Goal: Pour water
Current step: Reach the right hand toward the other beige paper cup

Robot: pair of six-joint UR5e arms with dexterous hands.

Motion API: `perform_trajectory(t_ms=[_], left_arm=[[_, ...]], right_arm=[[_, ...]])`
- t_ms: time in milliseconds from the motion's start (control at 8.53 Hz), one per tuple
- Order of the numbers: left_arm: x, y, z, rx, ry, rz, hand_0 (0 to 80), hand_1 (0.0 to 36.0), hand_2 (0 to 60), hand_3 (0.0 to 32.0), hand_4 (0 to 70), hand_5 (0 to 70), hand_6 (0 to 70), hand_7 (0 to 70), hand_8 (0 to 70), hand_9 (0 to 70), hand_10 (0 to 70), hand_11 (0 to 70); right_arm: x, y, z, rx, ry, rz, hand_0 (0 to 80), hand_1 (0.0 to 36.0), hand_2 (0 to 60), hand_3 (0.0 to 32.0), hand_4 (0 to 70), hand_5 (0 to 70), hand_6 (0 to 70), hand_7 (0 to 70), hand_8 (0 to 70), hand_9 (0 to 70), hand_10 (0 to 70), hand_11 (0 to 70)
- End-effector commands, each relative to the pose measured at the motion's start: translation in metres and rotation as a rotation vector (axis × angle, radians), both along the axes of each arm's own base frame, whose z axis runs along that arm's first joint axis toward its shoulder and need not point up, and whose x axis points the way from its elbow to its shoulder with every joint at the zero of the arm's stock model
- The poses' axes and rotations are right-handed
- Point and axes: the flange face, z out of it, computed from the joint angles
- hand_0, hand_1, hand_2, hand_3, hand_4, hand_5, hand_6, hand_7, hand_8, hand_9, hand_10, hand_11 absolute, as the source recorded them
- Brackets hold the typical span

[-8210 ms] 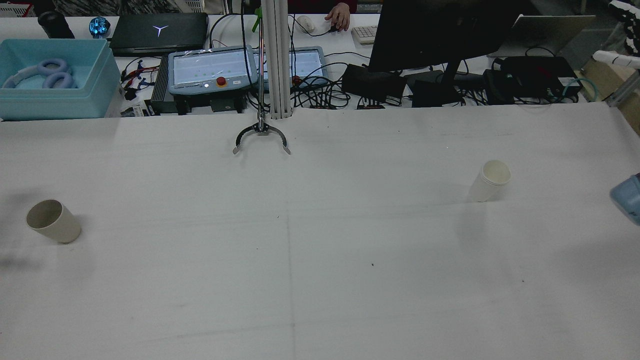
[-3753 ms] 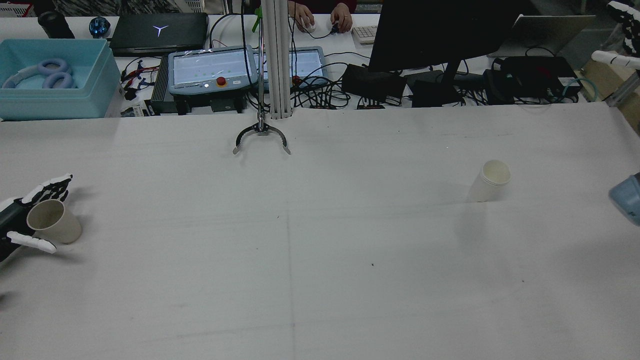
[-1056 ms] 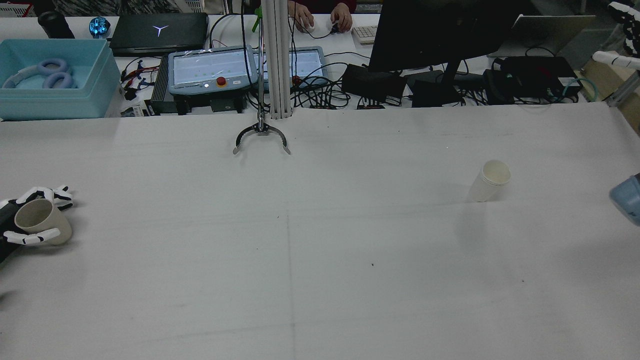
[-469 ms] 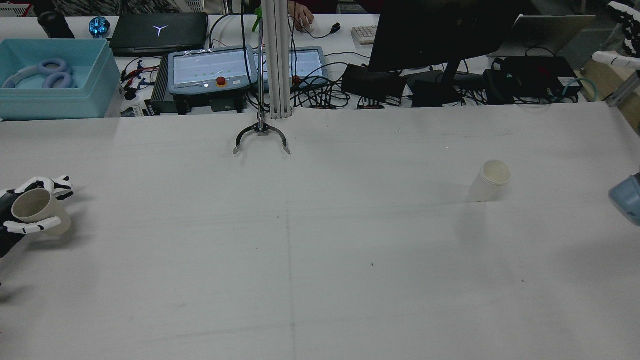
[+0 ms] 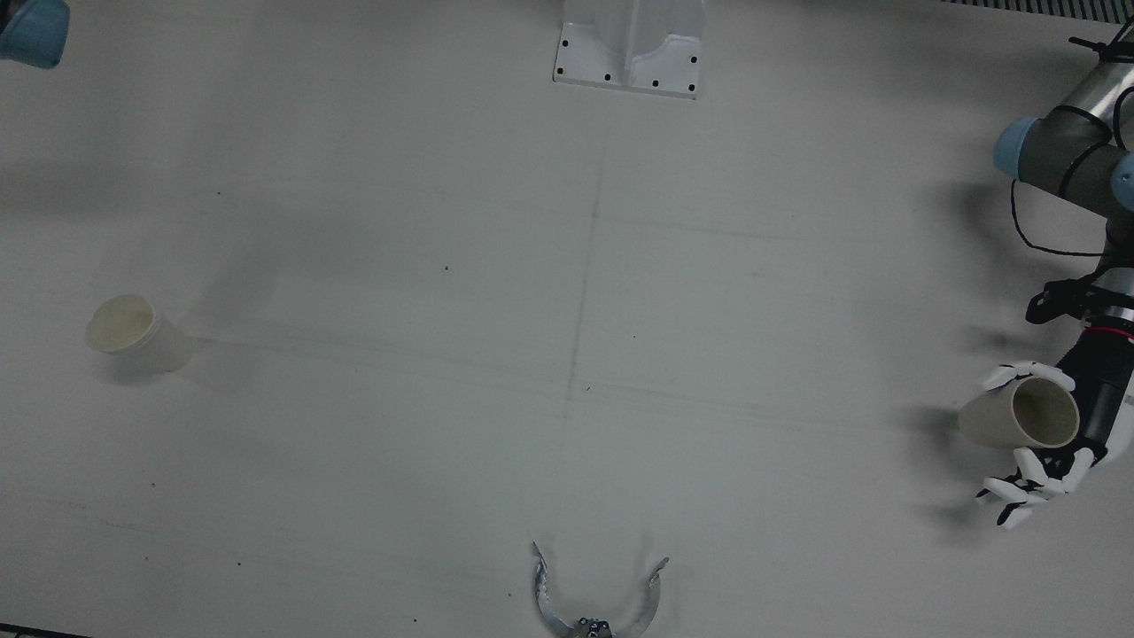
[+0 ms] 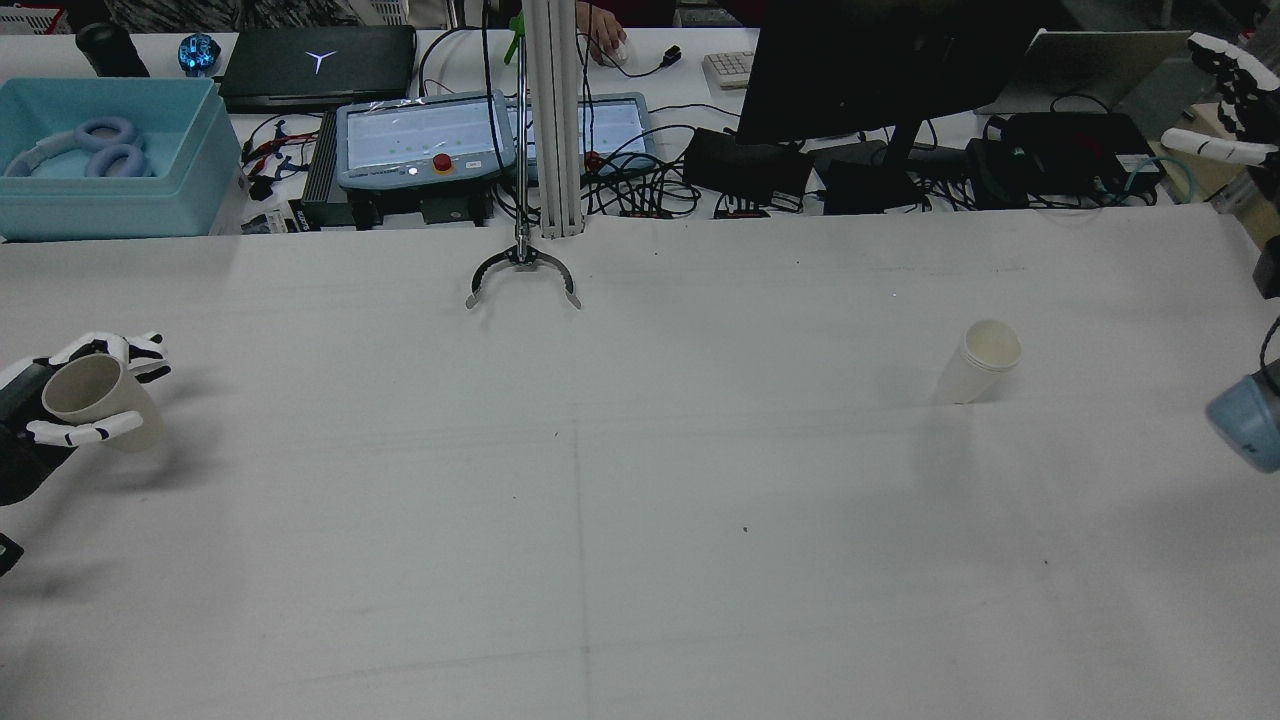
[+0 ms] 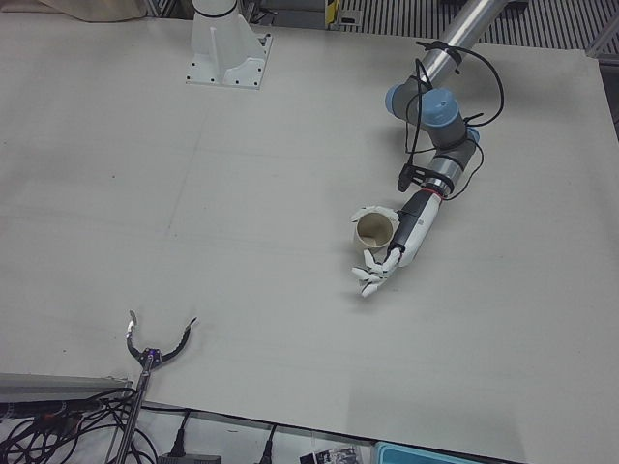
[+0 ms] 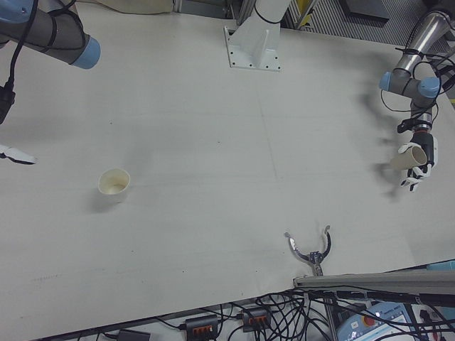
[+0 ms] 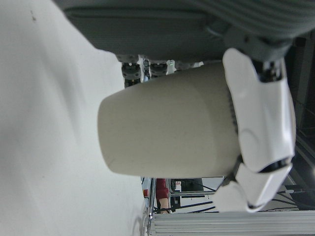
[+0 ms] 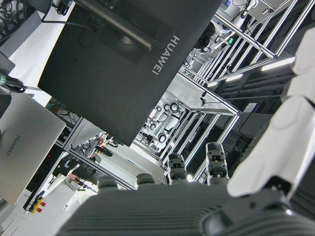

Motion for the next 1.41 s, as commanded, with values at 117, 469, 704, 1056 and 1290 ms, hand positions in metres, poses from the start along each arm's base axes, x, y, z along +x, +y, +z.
perform_trajectory(t_ms=[117,469,704,1056,1290], left_arm=[[-0.008,0.003,-0.037,-0.018,0.022,0.000,52.1,22.6,35.5,0.0,18.3,70.0,14.8,41.6,5.6,13.1,12.3,19.7],[-0.007,0.004,-0.039,-0.041,0.024,0.004,52.7,23.3,35.6,0.0,17.1,70.0,14.2,40.8,5.2,12.9,12.2,19.6],[-0.010,0.004,-0.038,-0.051,0.029,0.001,52.7,23.3,35.8,0.0,17.0,70.0,14.1,40.8,5.1,12.8,12.2,19.6],[-0.010,0.005,-0.035,-0.065,0.028,0.006,52.6,23.6,36.7,0.0,16.7,70.0,14.1,40.4,5.7,13.7,13.0,20.8],[-0.010,0.005,-0.036,-0.065,0.030,0.005,52.3,23.2,36.2,0.0,16.5,70.0,14.4,40.5,5.9,13.8,13.0,20.8]], right_arm=[[-0.060,0.018,0.063,0.011,-0.182,-0.168,46.0,11.6,12.1,11.2,11.7,13.4,4.7,13.1,0.0,1.2,1.2,2.8],[-0.102,0.047,0.090,0.025,-0.172,-0.289,50.7,17.4,10.3,9.8,9.7,13.5,3.1,10.2,0.0,0.6,1.0,3.1],[-0.115,0.056,0.096,0.016,-0.137,-0.310,50.9,17.7,10.4,9.6,9.6,13.3,3.0,9.9,0.0,0.5,1.0,3.2],[-0.124,0.045,0.098,0.100,0.071,-0.293,49.7,17.1,12.5,3.0,8.4,9.9,2.6,7.9,0.0,0.1,1.2,3.4],[-0.136,0.037,0.140,0.064,0.045,-0.292,47.8,15.2,13.1,3.8,7.8,9.5,2.6,7.4,0.0,0.0,0.9,2.8]])
